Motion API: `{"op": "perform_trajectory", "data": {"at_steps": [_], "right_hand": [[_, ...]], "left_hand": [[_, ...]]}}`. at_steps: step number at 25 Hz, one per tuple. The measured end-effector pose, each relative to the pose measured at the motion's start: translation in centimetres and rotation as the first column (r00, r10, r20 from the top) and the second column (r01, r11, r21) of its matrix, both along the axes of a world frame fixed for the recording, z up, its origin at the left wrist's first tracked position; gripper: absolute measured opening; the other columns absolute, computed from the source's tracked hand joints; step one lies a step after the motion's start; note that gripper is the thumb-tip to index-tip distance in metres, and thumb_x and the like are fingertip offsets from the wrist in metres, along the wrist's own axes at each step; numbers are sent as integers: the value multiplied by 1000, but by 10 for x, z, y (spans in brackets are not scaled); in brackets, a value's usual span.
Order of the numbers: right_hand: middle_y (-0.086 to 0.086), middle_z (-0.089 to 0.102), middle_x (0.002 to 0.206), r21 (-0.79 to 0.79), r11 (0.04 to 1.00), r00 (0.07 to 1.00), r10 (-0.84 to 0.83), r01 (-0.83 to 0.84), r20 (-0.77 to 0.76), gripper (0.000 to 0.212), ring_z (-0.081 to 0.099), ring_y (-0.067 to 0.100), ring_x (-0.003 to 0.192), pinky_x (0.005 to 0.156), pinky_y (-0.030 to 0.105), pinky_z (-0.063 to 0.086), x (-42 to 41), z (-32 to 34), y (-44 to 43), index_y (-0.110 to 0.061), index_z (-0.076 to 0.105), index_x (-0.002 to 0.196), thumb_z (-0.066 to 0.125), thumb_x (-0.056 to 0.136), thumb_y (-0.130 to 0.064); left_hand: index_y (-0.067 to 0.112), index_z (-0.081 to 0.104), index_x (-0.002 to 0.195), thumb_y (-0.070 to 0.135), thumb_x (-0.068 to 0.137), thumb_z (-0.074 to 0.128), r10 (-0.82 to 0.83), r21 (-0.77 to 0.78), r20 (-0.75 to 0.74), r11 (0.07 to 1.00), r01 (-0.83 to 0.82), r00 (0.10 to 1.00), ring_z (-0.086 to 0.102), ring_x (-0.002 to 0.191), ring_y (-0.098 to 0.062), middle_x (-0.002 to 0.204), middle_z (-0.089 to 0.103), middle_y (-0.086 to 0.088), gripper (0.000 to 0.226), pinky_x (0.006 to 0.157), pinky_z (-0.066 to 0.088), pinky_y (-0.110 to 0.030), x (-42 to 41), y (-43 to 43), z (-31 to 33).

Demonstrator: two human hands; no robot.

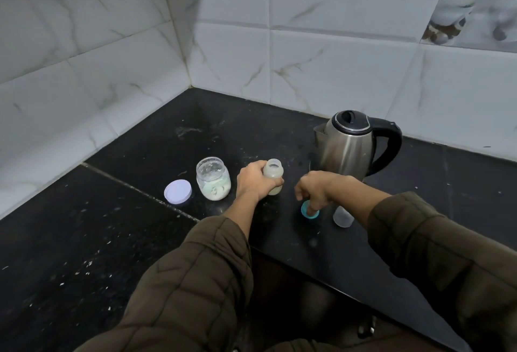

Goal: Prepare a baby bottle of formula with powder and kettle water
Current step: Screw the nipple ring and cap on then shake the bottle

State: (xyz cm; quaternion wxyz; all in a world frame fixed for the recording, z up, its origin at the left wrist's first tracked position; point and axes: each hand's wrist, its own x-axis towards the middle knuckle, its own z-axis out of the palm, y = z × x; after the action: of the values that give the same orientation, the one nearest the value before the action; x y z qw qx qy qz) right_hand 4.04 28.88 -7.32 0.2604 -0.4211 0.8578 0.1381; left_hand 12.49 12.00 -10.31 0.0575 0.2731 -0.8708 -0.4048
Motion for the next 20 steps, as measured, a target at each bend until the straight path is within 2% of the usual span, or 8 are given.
{"op": "perform_trajectory", "data": {"at_steps": [3,5,10,12,14,17,20], "right_hand": [[3,61,128,61,997,998,53,-51,-40,60,63,26,112,88,39,57,3,-12,3,-25,63,132,86,78,-33],[4,58,131,62,996,995,75,-70,-67,57,61,26,115,85,37,54,3,-16,6,-24,62,133,84,81,-30],[4,58,130,12,998,994,65,-64,-84,49,61,26,114,88,38,56,1,-21,10,-24,61,131,79,85,-30],[4,61,125,-73,997,996,14,-20,-85,46,62,27,113,87,38,55,-1,-12,7,-25,63,126,78,84,-33],[4,63,121,-238,970,992,-68,41,-106,45,62,28,112,88,35,53,-6,6,0,-24,65,122,79,81,-37],[3,66,112,-480,867,973,-205,132,-102,43,64,27,105,88,37,55,-14,33,-19,-24,68,113,80,76,-41],[-4,64,102,-566,808,970,-237,163,-60,42,64,23,99,87,35,54,-18,47,-39,-25,70,112,82,74,-42]], "left_hand": [[33,76,118,44,65,88,-3,20,-6,1000,3,1000,70,105,-19,105,78,6,55,98,55,-39,2,3,-8],[33,75,118,43,66,89,-6,34,-6,999,7,1000,70,104,-17,104,78,7,55,97,55,-39,2,3,-11],[36,74,115,45,64,88,-9,69,-2,998,9,1000,71,102,-16,101,77,9,54,97,56,-40,3,2,-18],[37,75,113,45,63,89,-15,75,3,997,14,1000,71,101,-15,99,77,10,53,97,56,-39,3,1,-19],[37,75,113,45,63,89,-17,81,5,997,16,1000,71,101,-14,98,77,11,53,97,56,-39,3,0,-20],[39,75,116,46,62,89,-36,75,24,997,34,999,71,100,-12,98,77,12,56,96,57,-39,3,-5,-19],[40,75,116,45,66,87,-86,50,59,995,84,994,70,99,-12,98,76,11,51,95,57,-40,4,-8,-13]]}}
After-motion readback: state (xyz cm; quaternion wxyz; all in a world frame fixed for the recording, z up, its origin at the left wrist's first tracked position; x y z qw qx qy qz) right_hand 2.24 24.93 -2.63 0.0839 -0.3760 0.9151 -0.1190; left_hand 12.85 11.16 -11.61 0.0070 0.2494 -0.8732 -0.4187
